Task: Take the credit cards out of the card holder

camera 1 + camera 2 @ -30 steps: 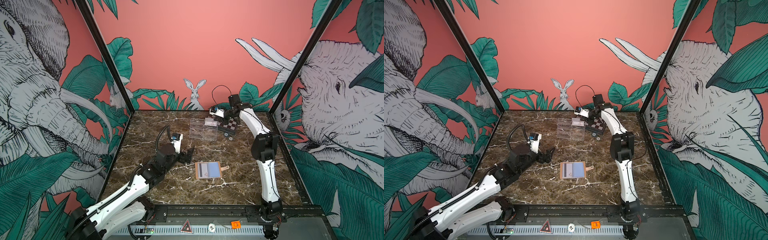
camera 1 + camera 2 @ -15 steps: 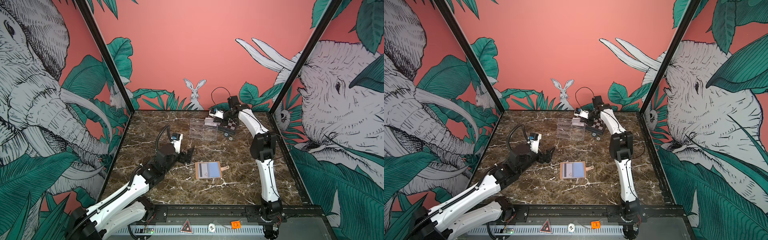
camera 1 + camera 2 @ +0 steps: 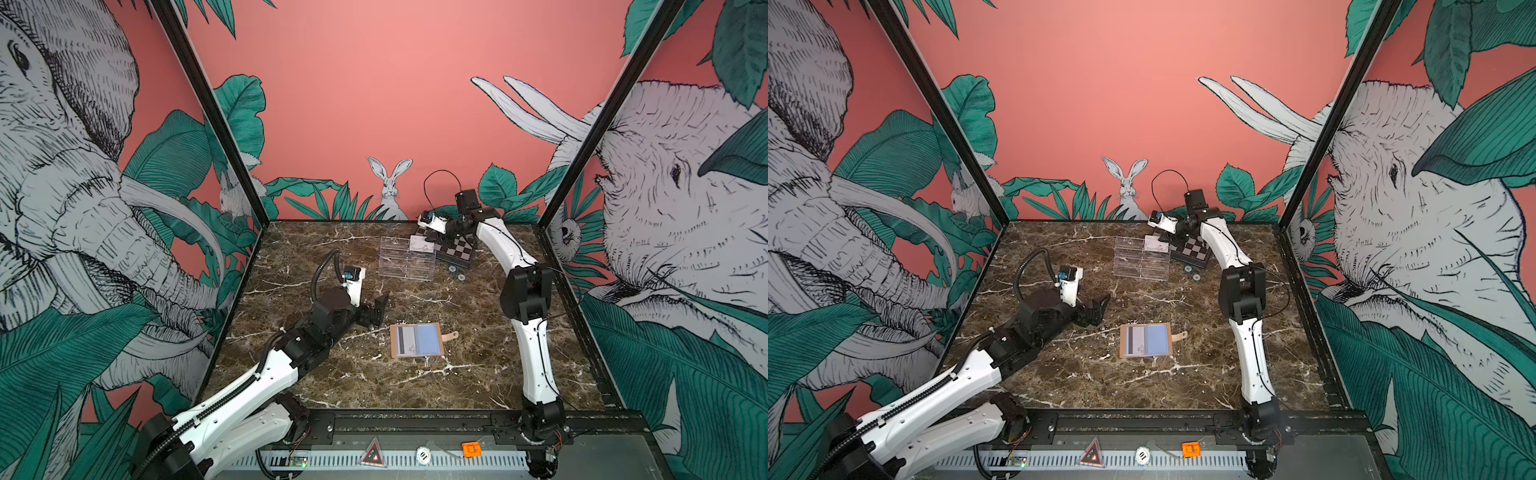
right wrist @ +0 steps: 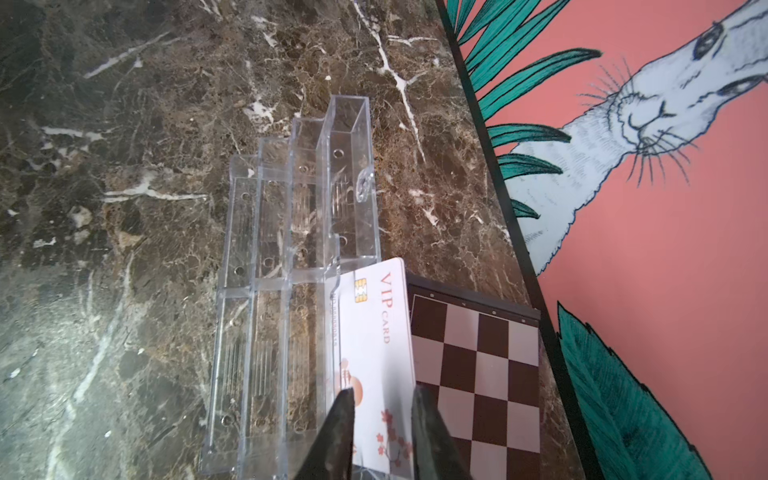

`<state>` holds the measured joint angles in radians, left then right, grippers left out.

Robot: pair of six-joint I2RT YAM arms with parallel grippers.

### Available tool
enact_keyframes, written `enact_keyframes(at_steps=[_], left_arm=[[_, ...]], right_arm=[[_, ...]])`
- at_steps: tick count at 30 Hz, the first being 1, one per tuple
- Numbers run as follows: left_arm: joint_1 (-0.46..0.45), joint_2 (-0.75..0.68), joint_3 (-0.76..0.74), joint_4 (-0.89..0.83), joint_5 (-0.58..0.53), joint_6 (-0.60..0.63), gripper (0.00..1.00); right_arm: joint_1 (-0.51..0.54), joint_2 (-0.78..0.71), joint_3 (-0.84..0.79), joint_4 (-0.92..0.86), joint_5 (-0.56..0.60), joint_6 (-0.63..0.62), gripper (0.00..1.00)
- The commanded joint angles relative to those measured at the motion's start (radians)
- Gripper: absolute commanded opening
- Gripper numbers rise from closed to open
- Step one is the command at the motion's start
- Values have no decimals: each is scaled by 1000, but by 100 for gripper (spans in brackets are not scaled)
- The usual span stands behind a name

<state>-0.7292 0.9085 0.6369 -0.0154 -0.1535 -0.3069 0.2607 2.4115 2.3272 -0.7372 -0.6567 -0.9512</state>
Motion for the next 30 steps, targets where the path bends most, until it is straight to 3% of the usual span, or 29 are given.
enact_keyframes(at_steps=[1, 4, 9, 17, 23, 30], left_arm=[[5, -20, 5, -1, 6, -24, 99], [5, -31, -4, 2, 6, -39, 99], [4, -61, -21, -8, 8, -74, 99], [5, -132, -63, -36, 8, -178, 99], [5, -220, -126, -43, 7, -224, 99], [5, -289, -178, -81, 32, -307, 99]], right_arm=[[-3, -79, -1, 87, 11, 59, 31], [-2, -148, -64, 189, 51, 110, 38], [-3, -309, -235, 413, 151, 263, 60], [-7, -610, -591, 727, 305, 464, 85], [-14, -839, -847, 852, 352, 616, 94], [-21, -1054, -1103, 925, 464, 754, 96]])
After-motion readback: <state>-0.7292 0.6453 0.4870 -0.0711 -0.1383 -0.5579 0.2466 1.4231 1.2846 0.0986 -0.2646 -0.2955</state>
